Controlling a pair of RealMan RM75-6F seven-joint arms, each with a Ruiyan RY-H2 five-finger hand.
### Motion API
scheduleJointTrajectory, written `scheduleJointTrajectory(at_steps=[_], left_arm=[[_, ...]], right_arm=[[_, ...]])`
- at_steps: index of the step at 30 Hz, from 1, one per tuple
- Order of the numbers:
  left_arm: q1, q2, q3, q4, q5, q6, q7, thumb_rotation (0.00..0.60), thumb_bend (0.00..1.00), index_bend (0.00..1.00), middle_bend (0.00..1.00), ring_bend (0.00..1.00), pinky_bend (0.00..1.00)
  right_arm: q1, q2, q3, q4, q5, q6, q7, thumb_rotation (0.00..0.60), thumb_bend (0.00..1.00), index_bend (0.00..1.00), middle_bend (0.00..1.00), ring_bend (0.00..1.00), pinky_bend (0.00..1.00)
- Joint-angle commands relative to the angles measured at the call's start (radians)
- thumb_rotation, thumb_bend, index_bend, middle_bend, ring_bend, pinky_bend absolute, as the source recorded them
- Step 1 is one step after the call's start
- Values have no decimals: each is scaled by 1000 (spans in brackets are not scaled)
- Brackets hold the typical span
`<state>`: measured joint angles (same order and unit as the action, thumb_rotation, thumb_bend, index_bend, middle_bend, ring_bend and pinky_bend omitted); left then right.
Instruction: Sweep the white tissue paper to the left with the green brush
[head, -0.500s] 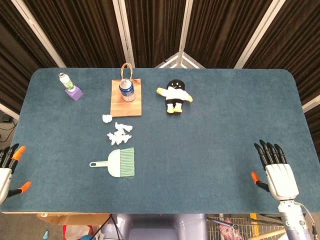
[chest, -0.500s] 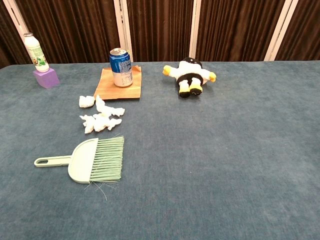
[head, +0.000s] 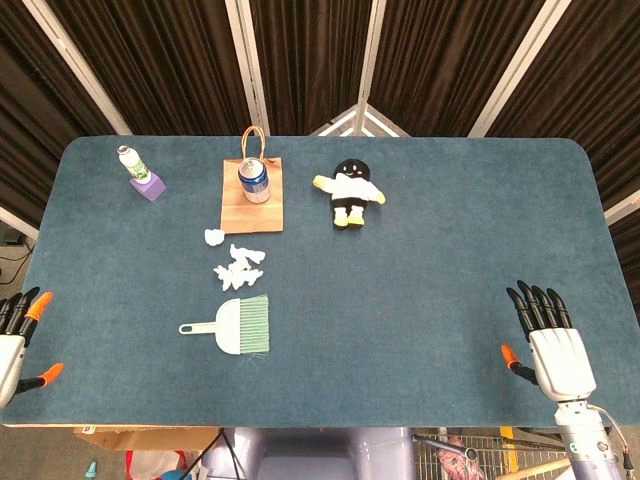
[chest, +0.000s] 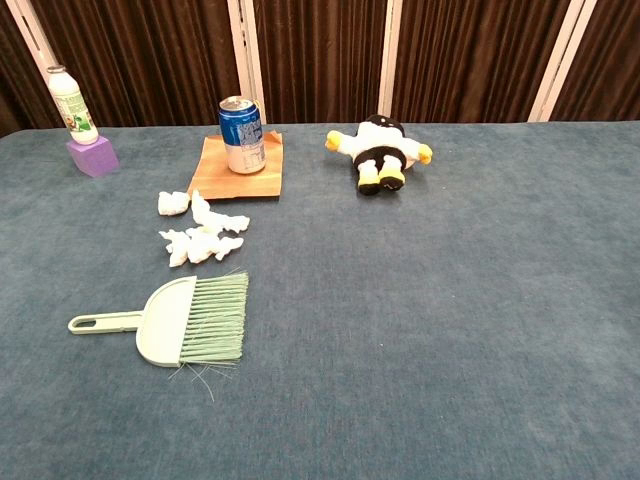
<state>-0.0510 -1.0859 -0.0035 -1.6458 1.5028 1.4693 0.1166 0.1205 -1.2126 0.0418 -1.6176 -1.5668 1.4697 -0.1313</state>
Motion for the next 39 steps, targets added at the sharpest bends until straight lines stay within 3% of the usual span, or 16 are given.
scheduleJointTrajectory(at_steps=[1, 2, 4, 6, 8, 10, 13, 19, 28, 39], left_arm=[[-20, -1, -12, -11, -2, -18, 24, 600, 5, 0, 135, 153, 212], [-32, -4, -18, -14, -1, -28, 42, 600, 13, 0, 216, 224, 272], [-64, -16, -37, -23, -10, -59, 82, 600, 62, 6, 528, 492, 486], [-105, -35, -64, -49, -42, -111, 115, 600, 101, 55, 747, 693, 649], [-148, -53, -86, -80, -91, -179, 151, 600, 148, 196, 900, 851, 795], [-190, -71, -105, -105, -146, -244, 194, 600, 178, 323, 975, 933, 879], [-243, -107, -125, -125, -242, -328, 266, 600, 221, 424, 1000, 995, 952], [-318, -197, -149, -128, -424, -395, 404, 600, 245, 464, 1000, 1000, 993], [-395, -313, -153, -117, -605, -395, 545, 600, 317, 448, 1000, 1000, 999], [-463, -432, -141, -91, -700, -347, 650, 600, 361, 430, 1000, 1000, 999]], right_arm=[[0, 0, 1, -1, 0, 1, 3, 600, 345, 0, 0, 0, 0], [0, 1, 0, -2, -1, 2, 5, 600, 345, 0, 0, 0, 0], [0, 2, -1, -3, -4, 2, 7, 600, 345, 0, 0, 0, 0], [0, 2, -3, -4, -6, 0, 9, 600, 345, 0, 0, 0, 0], [1, 3, -4, -4, -7, -2, 12, 600, 344, 0, 0, 0, 0], [2, 4, -4, -4, -5, -4, 16, 600, 344, 0, 0, 0, 0], [2, 6, -2, -6, -1, -6, 22, 600, 345, 0, 0, 0, 0], [2, 9, -4, -9, -1, -8, 31, 600, 344, 0, 0, 0, 0], [4, 13, -6, -15, -2, -14, 43, 600, 345, 0, 0, 0, 0], [4, 15, -10, -16, -7, -13, 50, 600, 345, 0, 0, 0, 0]])
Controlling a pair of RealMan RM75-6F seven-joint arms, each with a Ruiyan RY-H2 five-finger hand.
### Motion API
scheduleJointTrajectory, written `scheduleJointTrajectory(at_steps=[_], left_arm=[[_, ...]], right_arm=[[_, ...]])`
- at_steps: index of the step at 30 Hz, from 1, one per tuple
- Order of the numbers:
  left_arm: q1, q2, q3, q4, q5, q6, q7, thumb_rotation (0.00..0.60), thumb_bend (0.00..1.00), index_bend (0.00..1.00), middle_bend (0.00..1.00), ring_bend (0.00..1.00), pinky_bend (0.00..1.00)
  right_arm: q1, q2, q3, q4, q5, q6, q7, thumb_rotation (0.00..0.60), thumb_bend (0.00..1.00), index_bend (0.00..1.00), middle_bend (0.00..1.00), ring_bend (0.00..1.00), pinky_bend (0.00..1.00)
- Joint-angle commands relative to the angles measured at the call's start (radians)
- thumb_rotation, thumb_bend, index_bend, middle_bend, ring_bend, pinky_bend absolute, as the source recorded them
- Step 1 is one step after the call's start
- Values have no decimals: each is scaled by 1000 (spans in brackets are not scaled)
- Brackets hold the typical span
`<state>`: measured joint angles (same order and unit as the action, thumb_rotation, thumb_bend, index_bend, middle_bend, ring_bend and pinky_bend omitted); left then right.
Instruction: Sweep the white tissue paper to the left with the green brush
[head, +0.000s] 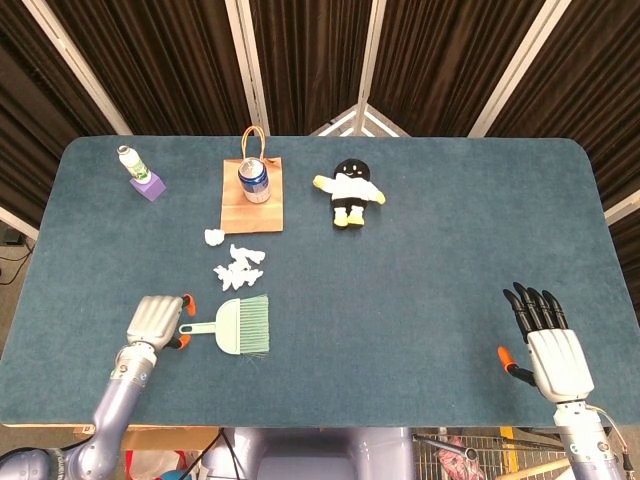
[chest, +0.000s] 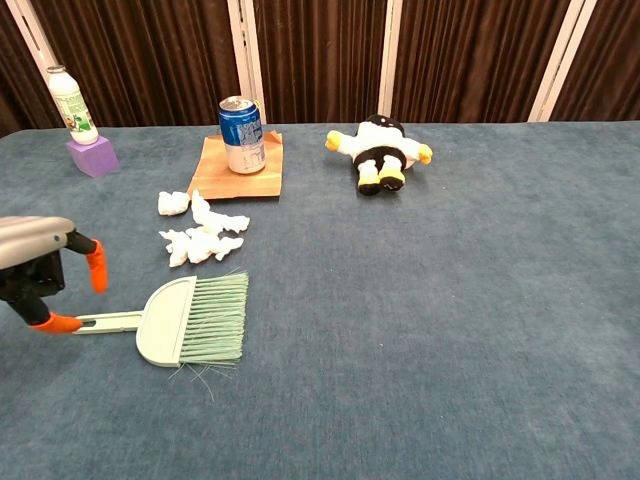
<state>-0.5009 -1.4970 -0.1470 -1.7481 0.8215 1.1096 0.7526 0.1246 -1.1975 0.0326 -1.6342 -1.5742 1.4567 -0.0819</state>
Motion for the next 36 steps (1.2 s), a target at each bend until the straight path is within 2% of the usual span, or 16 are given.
scheduleJointTrajectory(at_steps=[1, 15, 21, 23, 26, 28, 31, 36], left_arm=[[-17, -28, 2, 15, -26, 15, 17, 600, 367, 429, 1000, 1000, 999], [-62, -107, 3, 49, -88, 38, 36, 600, 374, 430, 1000, 1000, 999], [-73, -135, 17, 71, -99, 44, 38, 600, 410, 445, 1000, 1000, 998], [-74, -144, 20, 76, -99, 47, 31, 600, 465, 482, 1000, 1000, 998], [-73, -151, 31, 81, -97, 50, 27, 600, 612, 599, 1000, 1000, 999], [-71, -152, 40, 82, -93, 55, 24, 600, 668, 663, 1000, 1000, 999], [-65, -146, 50, 83, -82, 63, 14, 600, 701, 729, 1000, 1000, 999], [-59, -115, 52, 72, -50, 76, -12, 600, 709, 741, 1000, 1000, 999]], right_arm=[[0, 0, 0, 0, 0, -1, 1, 600, 344, 0, 0, 0, 0], [1, 3, -2, -3, 0, -3, 7, 600, 344, 0, 0, 0, 0], [1, 4, -2, -4, 2, -5, 11, 600, 344, 0, 0, 0, 0], [1, 5, -1, -5, 2, -5, 13, 600, 345, 0, 0, 0, 0], [1, 5, -1, -5, 1, -3, 16, 600, 345, 0, 0, 0, 0], [1, 5, 0, -5, 1, -2, 17, 600, 345, 0, 0, 0, 0], [1, 9, -1, -8, 4, -5, 20, 600, 344, 0, 0, 0, 0], [1, 7, -2, -7, 2, -4, 19, 600, 345, 0, 0, 0, 0]])
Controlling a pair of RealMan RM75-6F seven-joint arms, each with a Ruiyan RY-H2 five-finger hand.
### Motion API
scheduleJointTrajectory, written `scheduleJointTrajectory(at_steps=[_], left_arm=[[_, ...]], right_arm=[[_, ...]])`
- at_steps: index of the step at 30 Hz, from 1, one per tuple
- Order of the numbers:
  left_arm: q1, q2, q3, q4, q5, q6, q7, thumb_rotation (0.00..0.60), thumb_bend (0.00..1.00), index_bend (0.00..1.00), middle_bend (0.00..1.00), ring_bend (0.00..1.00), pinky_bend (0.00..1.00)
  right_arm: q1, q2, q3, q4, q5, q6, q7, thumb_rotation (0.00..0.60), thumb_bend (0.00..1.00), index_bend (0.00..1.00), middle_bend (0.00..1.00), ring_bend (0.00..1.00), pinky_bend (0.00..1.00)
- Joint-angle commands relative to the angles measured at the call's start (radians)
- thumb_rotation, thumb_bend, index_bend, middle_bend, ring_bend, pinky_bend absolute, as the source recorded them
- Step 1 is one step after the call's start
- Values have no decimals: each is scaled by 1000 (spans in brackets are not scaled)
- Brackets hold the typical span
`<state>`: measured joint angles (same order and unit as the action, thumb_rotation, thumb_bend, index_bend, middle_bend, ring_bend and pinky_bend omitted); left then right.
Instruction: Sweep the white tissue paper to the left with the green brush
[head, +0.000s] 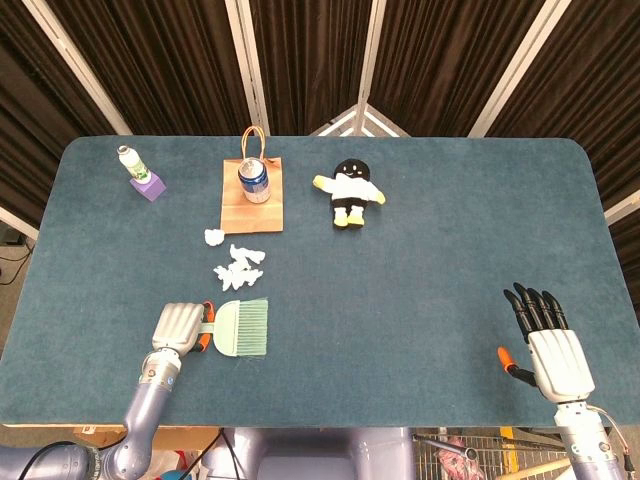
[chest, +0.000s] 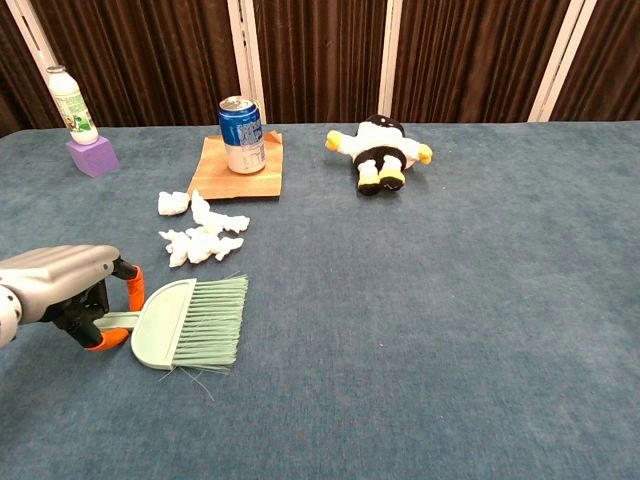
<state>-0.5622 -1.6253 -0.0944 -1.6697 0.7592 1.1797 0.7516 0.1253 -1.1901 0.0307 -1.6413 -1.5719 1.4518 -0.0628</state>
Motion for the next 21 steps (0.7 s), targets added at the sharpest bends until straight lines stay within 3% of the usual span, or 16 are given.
scheduleJointTrajectory(at_steps=[1, 12, 21], left_arm=[[2, 26, -8, -12, 23, 11, -19, 600, 710, 743, 1000, 1000, 999], [-73, 145, -126, -85, 31, 24, 15, 600, 747, 775, 1000, 1000, 999], [-165, 176, -201, -64, -8, 13, 89, 600, 749, 783, 1000, 1000, 1000]], right_arm=[[0, 0, 0, 0, 1, 1, 0, 600, 344, 0, 0, 0, 0], [2, 0, 0, -4, 8, -9, -7, 600, 345, 0, 0, 0, 0], [3, 3, 3, -6, 17, -14, 3, 600, 345, 0, 0, 0, 0]])
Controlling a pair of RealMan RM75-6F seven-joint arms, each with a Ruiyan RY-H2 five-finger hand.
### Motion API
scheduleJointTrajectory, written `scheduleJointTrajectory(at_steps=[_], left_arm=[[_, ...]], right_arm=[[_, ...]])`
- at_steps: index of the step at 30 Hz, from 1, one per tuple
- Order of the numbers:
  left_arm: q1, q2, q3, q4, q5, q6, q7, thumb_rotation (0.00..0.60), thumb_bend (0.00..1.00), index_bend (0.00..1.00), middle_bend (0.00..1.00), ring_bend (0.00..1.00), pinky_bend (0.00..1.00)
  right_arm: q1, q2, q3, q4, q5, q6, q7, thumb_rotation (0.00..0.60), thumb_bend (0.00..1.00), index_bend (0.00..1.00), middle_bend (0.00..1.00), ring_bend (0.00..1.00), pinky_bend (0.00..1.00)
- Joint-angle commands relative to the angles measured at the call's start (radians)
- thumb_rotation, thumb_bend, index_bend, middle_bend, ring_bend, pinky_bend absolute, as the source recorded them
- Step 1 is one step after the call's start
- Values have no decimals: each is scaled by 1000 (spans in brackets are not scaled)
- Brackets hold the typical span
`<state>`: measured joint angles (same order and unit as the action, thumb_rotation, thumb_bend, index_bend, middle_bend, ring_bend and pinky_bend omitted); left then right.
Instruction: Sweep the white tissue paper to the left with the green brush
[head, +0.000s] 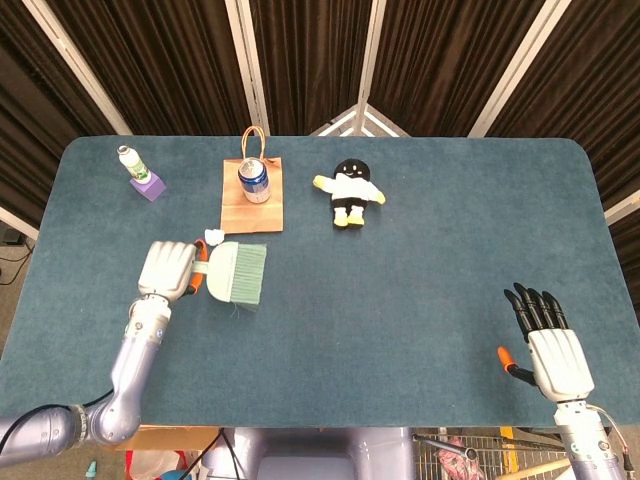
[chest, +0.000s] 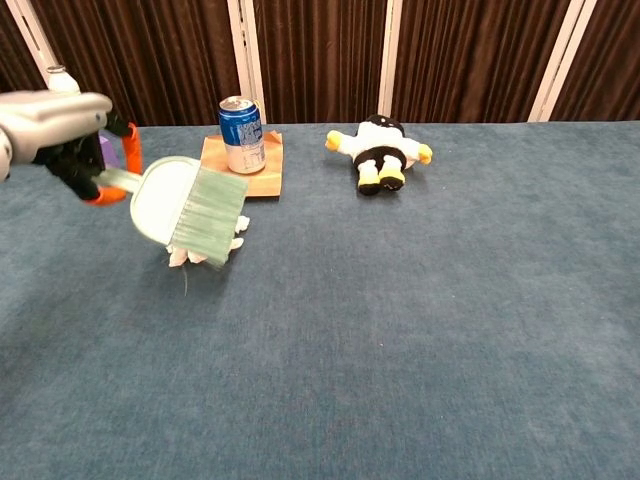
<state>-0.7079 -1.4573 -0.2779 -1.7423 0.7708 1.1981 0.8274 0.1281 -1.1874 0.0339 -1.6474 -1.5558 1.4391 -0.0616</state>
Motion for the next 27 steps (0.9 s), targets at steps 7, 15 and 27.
scheduleJointTrajectory(at_steps=[7, 15, 27], left_arm=[[-71, 8, -54, 77, -106, -13, 54, 600, 761, 791, 1000, 1000, 1000], [-146, -55, -119, 151, -309, -45, 66, 600, 763, 791, 1000, 1000, 1000], [-240, -224, -88, 262, -402, -26, 102, 600, 767, 792, 1000, 1000, 1000]], right_arm=[[2, 5, 0, -5, 5, -7, 11, 600, 345, 0, 0, 0, 0], [5, 6, -1, -8, 6, -15, 17, 600, 345, 0, 0, 0, 0], [5, 16, -2, -19, 12, -20, 33, 600, 345, 0, 0, 0, 0]])
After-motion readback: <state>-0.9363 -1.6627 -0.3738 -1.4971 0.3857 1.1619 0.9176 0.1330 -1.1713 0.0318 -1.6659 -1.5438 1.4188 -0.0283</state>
